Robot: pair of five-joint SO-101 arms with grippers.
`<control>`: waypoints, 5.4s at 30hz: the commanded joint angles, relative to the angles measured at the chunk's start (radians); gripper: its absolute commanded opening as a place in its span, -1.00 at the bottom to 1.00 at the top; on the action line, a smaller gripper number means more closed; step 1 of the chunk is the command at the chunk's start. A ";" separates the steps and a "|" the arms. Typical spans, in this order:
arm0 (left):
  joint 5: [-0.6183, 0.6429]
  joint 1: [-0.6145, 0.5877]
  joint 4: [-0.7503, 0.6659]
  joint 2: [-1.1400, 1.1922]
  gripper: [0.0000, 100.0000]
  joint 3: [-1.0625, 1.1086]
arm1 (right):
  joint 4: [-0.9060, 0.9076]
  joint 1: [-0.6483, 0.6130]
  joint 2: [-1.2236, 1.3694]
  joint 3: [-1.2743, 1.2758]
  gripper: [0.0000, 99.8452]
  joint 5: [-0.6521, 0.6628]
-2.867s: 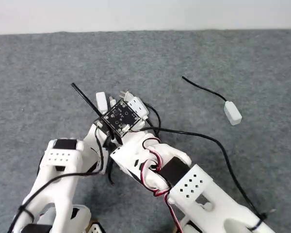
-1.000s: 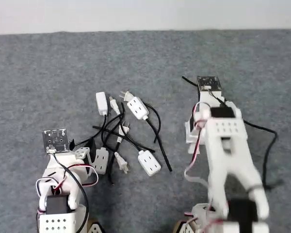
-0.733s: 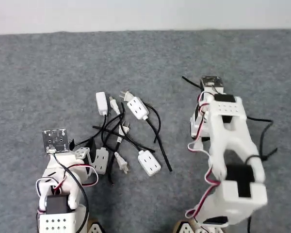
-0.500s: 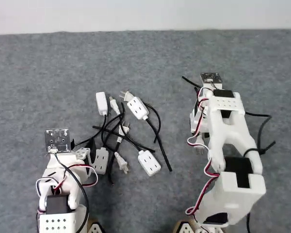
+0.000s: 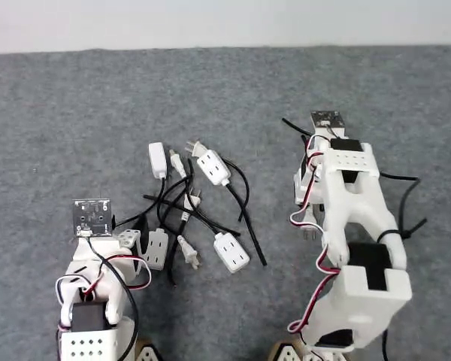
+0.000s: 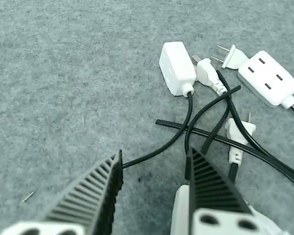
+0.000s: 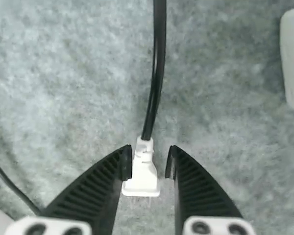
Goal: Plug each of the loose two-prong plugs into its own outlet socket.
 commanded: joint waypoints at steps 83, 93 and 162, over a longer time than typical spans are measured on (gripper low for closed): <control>0.015 0.219 0.038 1.168 -0.58 -0.526 | -0.108 -0.036 0.042 0.018 -0.98 0.106; 0.023 0.241 0.038 1.344 -0.96 -0.638 | -0.108 -0.036 0.042 0.018 -0.98 0.106; 0.361 0.341 0.087 1.706 -0.65 -1.033 | -0.108 -0.036 0.042 0.020 -0.98 0.106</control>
